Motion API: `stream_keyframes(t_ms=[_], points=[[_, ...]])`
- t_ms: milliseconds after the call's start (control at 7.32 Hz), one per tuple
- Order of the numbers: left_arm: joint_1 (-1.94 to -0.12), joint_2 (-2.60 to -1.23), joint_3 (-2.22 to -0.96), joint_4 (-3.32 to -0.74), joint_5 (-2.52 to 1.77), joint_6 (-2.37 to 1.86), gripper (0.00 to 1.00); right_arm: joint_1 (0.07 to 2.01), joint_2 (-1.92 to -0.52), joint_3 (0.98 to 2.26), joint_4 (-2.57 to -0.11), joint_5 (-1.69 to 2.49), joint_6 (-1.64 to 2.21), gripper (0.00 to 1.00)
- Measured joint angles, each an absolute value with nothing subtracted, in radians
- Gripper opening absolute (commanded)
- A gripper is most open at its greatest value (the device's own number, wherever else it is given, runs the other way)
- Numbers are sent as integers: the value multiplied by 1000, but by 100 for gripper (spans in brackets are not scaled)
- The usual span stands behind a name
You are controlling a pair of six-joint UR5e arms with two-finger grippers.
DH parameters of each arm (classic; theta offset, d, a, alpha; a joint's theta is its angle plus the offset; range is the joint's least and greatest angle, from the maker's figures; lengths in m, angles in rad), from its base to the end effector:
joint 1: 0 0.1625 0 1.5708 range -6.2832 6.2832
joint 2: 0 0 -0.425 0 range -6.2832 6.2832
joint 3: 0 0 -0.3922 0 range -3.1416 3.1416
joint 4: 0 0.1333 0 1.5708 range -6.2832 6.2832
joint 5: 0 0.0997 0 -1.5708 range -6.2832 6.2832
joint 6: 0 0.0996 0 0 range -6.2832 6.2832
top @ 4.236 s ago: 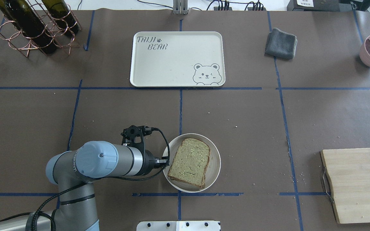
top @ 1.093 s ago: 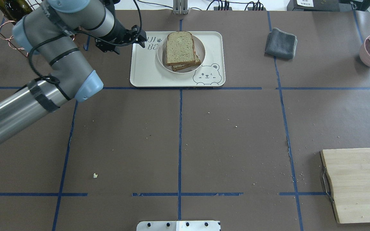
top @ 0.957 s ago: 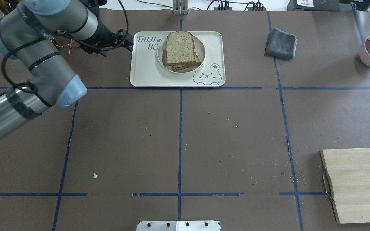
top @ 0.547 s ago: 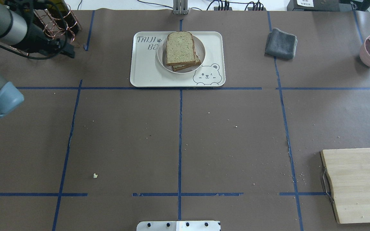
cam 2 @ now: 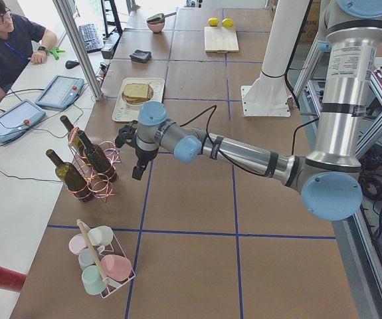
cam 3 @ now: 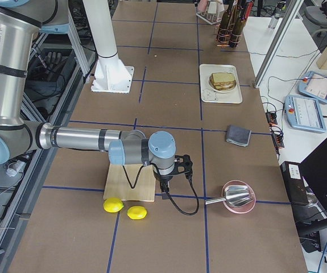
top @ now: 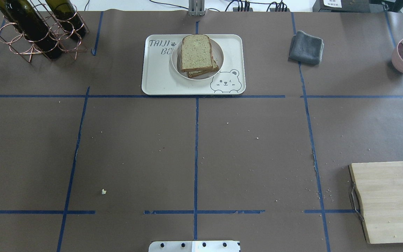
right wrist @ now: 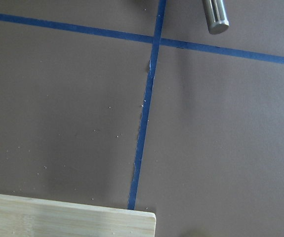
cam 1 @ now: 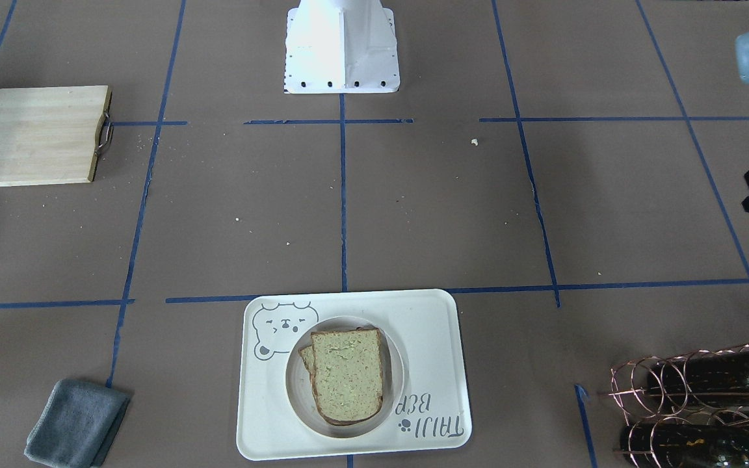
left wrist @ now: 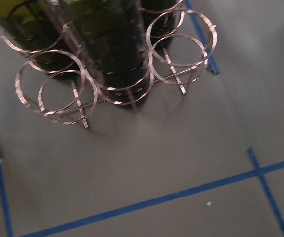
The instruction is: Make sandwich and place on tray
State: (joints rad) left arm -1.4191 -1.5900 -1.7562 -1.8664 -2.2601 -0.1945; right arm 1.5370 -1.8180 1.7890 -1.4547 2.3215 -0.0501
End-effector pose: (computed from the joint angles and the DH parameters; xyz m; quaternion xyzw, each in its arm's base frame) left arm 0.0089 -0.5212 0.5274 0.1731 0.3626 0.0641 0.9135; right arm 0.0520 -0.3957 0.6498 0.0435 -0.3659 -0.0549 0.9280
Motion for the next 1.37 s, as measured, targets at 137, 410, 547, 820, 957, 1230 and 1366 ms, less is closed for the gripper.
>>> stream_keyframes(t_ms=[137, 410, 547, 820, 957, 1230, 1366], points=[[-1501, -1552, -1758, -1814, -2272, -149, 100, 1537, -1818, 1790, -1455, 2322, -48, 100], [-1582, -1512, -1749, -1673, -2276, -124, 100, 1537, -1818, 1791, -1455, 2321, -48, 100], [-1591, -1479, -1745, -1647, -2277, -123, 100, 1537, -1818, 1791, -1454, 2322, -48, 100], [-1595, -1404, -1760, -1636, -2308, -127, 100, 1537, -1818, 1791, -1453, 2322, -48, 100], [-1595, -1385, -1777, -1632, -2333, -128, 100, 1537, -1818, 1791, -1453, 2322, -48, 100], [-1591, -1375, -1796, -1631, -2349, -125, 100, 1536, -1818, 1791, -1451, 2323, -48, 100], [-1589, -1375, -1800, -1634, -2349, -123, 100, 1536, -1819, 1791, -1451, 2325, -48, 100]])
